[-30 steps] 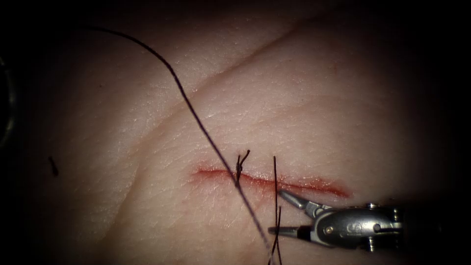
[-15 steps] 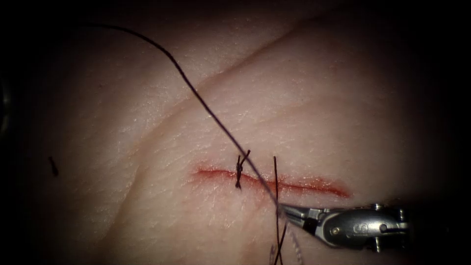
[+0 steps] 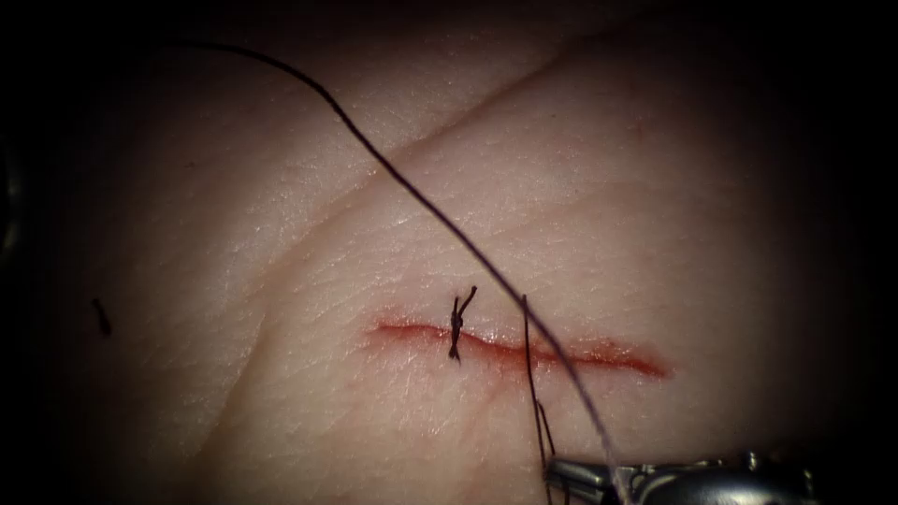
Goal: Wound Closure
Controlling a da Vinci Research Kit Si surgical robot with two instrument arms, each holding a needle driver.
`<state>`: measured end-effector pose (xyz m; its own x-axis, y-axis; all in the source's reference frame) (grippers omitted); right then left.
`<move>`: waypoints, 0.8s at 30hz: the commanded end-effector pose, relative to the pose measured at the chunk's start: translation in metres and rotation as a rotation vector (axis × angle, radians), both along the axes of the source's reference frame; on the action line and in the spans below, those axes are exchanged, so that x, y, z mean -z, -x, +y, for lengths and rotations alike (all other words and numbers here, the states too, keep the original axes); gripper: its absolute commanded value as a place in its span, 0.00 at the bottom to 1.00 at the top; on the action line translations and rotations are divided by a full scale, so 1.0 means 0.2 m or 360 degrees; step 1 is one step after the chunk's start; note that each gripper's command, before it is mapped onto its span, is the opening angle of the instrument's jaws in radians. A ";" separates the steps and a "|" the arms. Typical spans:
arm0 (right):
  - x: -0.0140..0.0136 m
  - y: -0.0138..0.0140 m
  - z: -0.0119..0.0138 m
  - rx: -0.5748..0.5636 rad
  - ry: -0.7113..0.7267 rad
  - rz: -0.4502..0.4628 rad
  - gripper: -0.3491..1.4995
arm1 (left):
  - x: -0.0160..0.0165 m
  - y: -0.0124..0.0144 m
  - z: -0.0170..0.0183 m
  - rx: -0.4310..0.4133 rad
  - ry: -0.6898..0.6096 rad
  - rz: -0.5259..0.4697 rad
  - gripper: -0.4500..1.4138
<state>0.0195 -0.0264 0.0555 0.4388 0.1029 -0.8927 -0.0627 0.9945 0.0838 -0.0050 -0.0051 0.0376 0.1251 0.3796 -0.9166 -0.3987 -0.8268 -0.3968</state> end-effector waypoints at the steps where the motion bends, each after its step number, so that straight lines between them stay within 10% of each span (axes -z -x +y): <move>1: 0.009 -0.005 -0.014 0.0041 -0.0010 0.0006 0.00 | -0.003 0.002 -0.003 -0.0001 -0.0002 0.0000 0.00; 14: 0.065 -0.022 -0.061 0.0346 -0.0004 0.0017 0.00 | -0.012 0.001 -0.008 -0.0007 0.0017 -0.0005 0.00; 23: 0.065 -0.028 -0.065 0.0458 -0.0036 0.0074 0.00 | -0.021 -0.002 -0.017 -0.0102 0.0049 0.0001 0.00; 24: 0.062 -0.028 -0.060 0.0425 -0.0040 0.0097 0.31 | -0.022 -0.002 -0.017 -0.0119 0.0043 -0.0004 0.00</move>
